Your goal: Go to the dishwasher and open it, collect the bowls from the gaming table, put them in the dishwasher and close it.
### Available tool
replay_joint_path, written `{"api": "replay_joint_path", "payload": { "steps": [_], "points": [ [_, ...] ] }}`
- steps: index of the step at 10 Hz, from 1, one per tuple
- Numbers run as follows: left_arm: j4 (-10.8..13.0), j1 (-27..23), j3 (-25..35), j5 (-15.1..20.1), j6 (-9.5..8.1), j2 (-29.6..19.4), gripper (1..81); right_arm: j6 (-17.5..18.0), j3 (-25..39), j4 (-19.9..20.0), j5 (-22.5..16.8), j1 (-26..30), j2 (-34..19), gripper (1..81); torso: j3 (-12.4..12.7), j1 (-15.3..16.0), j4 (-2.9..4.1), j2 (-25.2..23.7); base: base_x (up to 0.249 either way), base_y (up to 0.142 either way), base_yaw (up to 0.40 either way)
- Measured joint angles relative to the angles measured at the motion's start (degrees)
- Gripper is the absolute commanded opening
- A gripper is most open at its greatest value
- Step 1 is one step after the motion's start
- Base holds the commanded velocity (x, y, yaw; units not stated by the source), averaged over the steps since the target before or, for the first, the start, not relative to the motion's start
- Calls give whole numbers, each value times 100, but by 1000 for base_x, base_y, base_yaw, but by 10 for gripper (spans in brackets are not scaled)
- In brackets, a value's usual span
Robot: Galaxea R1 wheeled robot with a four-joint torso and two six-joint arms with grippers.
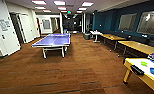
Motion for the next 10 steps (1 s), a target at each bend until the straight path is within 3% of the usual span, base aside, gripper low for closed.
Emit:
{"api": "replay_joint_path", "payload": {
  "steps": [6,10],
  "points": [
    [110,0,1,-2,7,-24,811,0,-2,0,-2,0,20,811,0,0,0,0,0,0,0],
    [129,0,0,0,7,-22,811,0,-6,0,-2,-2,20,811,0,0,0,0,0,0,-172]
  ]
}}
